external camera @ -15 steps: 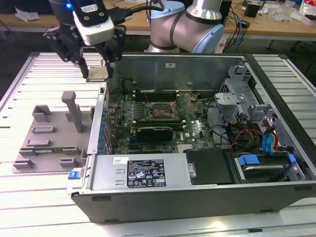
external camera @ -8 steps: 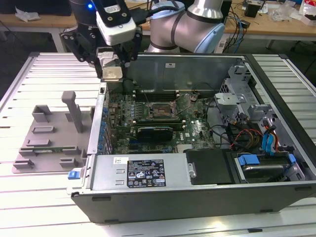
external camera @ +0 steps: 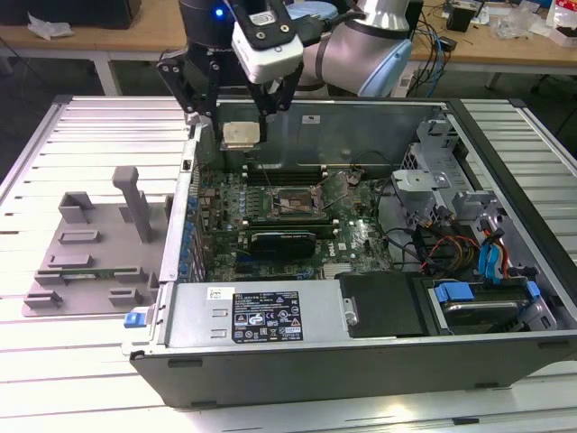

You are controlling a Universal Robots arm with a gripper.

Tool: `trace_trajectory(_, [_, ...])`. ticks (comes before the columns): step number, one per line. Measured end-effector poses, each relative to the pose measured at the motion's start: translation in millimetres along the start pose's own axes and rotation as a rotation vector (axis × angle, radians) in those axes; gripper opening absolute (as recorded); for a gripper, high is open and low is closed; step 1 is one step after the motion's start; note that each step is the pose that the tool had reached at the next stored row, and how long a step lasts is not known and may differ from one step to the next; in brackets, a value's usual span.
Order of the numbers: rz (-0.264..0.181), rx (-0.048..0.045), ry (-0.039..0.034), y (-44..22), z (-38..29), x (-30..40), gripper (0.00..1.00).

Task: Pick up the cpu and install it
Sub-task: 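Pick up the cpu and move it towards the insertion slot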

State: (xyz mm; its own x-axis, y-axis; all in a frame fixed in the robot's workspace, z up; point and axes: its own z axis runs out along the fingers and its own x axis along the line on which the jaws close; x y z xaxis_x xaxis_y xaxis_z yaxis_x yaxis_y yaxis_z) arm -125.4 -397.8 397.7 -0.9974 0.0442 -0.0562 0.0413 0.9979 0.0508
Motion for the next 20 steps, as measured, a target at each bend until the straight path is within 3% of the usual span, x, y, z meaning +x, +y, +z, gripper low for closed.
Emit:
trace_trajectory(2, [0.0, 0.0, 0.0002, 0.5, 0.8, -13.3, 0.55])
trace_trajectory(5, [0.0, 0.0001, 0.0006, 1.0, 1.5, -25.4, 0.55])
trace_trajectory(9, [0.0, 0.0001, 0.0013, 1.0, 4.0, -26.7, 0.55])
trace_trajectory(20, [0.001, 0.0007, 0.0122, 1.0, 23.4, -46.8, 0.55])
